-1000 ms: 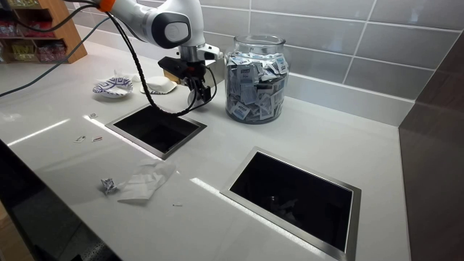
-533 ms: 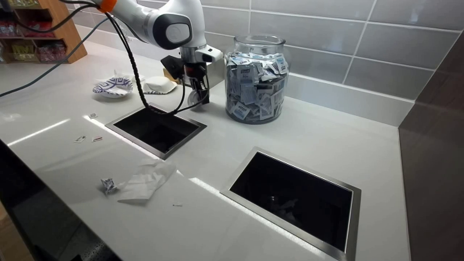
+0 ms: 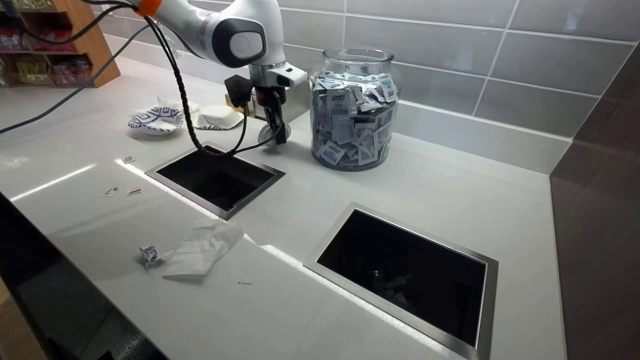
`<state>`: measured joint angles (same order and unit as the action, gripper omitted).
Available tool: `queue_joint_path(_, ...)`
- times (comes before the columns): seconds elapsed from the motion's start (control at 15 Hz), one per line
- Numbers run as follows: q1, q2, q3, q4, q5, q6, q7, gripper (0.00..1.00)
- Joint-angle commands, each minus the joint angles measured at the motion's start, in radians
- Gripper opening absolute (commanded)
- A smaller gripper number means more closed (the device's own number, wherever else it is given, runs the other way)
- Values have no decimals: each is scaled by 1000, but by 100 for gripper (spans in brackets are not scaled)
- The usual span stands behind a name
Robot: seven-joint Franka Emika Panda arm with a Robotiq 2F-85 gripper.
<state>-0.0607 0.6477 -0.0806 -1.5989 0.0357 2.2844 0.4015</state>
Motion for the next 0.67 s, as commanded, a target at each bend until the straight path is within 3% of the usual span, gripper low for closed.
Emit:
queue_joint_path(0.0,31,96,-15,-3,-33,54,-61,1)
queue_joint_path(0.27,87,77,-45,-42,-170,126,-104,1)
queue_joint_path(0.6,140,46,-79,-72,-171,117,76,1)
